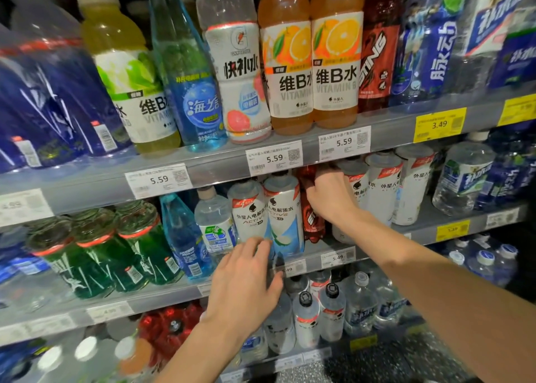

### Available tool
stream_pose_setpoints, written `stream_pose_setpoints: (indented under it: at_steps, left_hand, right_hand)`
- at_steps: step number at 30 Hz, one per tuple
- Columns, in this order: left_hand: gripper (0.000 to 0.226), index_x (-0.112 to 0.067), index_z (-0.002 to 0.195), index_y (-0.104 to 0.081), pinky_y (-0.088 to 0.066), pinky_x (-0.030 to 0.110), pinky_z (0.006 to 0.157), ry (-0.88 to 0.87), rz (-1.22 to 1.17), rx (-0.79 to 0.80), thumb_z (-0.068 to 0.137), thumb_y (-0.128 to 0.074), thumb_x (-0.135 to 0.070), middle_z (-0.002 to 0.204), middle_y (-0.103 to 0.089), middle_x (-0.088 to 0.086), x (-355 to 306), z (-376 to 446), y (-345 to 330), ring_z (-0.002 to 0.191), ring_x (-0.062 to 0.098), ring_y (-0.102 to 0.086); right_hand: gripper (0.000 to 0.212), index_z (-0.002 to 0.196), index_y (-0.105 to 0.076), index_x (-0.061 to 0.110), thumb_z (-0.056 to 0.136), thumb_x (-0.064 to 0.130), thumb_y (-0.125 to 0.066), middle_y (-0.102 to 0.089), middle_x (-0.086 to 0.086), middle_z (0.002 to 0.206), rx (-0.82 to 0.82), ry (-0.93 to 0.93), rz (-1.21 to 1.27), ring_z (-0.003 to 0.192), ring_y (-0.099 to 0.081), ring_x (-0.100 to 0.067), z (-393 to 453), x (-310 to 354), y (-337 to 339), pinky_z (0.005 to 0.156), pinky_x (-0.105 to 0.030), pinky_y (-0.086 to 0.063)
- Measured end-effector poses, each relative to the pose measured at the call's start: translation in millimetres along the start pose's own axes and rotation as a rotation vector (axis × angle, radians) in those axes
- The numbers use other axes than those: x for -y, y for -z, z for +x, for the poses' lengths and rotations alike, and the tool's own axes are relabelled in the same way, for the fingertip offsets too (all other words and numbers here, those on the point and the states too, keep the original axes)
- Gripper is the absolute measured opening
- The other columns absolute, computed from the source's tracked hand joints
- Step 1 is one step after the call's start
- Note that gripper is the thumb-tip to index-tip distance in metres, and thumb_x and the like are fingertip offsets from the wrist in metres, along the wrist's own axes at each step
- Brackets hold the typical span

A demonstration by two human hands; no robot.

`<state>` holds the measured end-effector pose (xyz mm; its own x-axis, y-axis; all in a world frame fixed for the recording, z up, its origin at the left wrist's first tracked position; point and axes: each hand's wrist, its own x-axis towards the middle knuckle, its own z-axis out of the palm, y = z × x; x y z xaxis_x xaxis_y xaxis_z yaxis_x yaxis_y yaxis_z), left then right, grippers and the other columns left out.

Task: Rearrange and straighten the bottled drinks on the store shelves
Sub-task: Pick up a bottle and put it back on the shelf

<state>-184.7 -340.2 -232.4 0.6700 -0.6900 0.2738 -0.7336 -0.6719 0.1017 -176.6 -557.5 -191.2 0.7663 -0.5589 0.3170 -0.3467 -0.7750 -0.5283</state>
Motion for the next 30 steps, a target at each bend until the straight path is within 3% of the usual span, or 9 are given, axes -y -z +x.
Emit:
stream_pose_setpoints:
  at_steps: [3, 6, 10, 13, 15, 22, 26, 30]
  left_hand:
    - [0.052, -0.029, 0.14, -0.037, -0.04, 0.025, 0.101, -0.008, -0.017, -0.007, 0.094, -0.048, -0.05, 0.14, -0.044, -0.013, 0, 0, -2, 0.125, 0.009, -0.046]
    - [0.053, -0.029, 0.142, -0.036, -0.04, 0.026, 0.103, -0.009, -0.025, -0.009, 0.094, -0.047, -0.049, 0.141, -0.043, -0.013, 1, -1, -4, 0.125, 0.01, -0.046]
    - [0.054, -0.028, 0.143, -0.035, -0.04, 0.026, 0.104, -0.016, -0.039, -0.009, 0.095, -0.046, -0.049, 0.14, -0.043, -0.013, 4, -3, -5, 0.126, 0.01, -0.046]
    - [0.053, -0.028, 0.142, -0.035, -0.04, 0.027, 0.105, -0.015, -0.038, -0.014, 0.095, -0.046, -0.05, 0.141, -0.043, -0.013, 9, -3, -6, 0.128, 0.01, -0.045]
    - [0.053, -0.028, 0.142, -0.036, -0.04, 0.028, 0.106, -0.011, -0.033, -0.015, 0.095, -0.045, -0.05, 0.141, -0.043, -0.012, 12, -3, -6, 0.129, 0.011, -0.044]
    - [0.052, -0.025, 0.139, -0.041, -0.043, 0.031, 0.104, 0.012, 0.003, -0.011, 0.093, -0.049, -0.048, 0.14, -0.047, -0.008, 26, -13, 2, 0.128, 0.015, -0.048]
    - [0.05, -0.023, 0.135, -0.048, -0.048, 0.034, 0.096, 0.057, 0.033, -0.008, 0.091, -0.053, -0.048, 0.134, -0.053, -0.006, 47, -31, 11, 0.122, 0.018, -0.053]
    - [0.052, -0.024, 0.136, -0.047, -0.048, 0.035, 0.095, 0.135, 0.047, 0.018, 0.09, -0.054, -0.048, 0.133, -0.053, -0.006, 79, -62, 13, 0.123, 0.019, -0.053]
  right_hand:
    - [0.015, 0.098, -0.062, 0.0, 0.092, 0.011, -0.054, -0.065, -0.023, 0.1, -0.009, -0.003, -0.045, 0.091, -0.064, -0.042, 5, 2, 1, 0.069, -0.036, -0.048]
    - [0.021, 0.104, -0.065, 0.002, 0.092, 0.015, -0.056, -0.067, -0.022, 0.104, -0.013, -0.003, -0.053, 0.093, -0.064, -0.041, 7, 5, 1, 0.076, -0.039, -0.053]
    - [0.029, 0.09, -0.067, 0.003, 0.091, 0.03, -0.059, -0.068, -0.018, 0.09, -0.067, -0.015, 0.032, 0.084, -0.065, -0.039, 2, -1, 2, 0.072, -0.041, -0.056]
    - [0.041, 0.069, -0.056, 0.006, 0.093, 0.04, -0.06, -0.059, -0.011, 0.072, -0.116, -0.003, 0.018, 0.072, -0.059, -0.033, -9, -10, 9, 0.061, -0.035, -0.043]
    - [0.04, 0.069, -0.048, 0.011, 0.09, 0.041, -0.063, -0.054, -0.007, 0.073, -0.169, 0.05, -0.018, 0.071, -0.052, -0.029, -17, -12, 14, 0.063, -0.034, -0.037]
    - [0.04, 0.077, -0.05, 0.013, 0.085, 0.05, -0.062, -0.057, 0.0, 0.072, -0.27, 0.258, -0.112, 0.073, -0.054, -0.027, -59, -20, 27, 0.057, -0.035, -0.036]
    - [0.04, 0.076, -0.054, 0.011, 0.085, 0.048, -0.064, -0.057, -0.001, 0.069, -0.372, 0.381, -0.037, 0.063, -0.053, -0.026, -85, -8, 39, 0.052, -0.035, -0.039]
    - [0.042, 0.074, -0.052, 0.015, 0.083, 0.054, -0.063, -0.053, 0.007, 0.064, -0.235, 0.382, 0.04, 0.058, -0.05, -0.018, -111, 20, 36, 0.052, -0.036, -0.041]
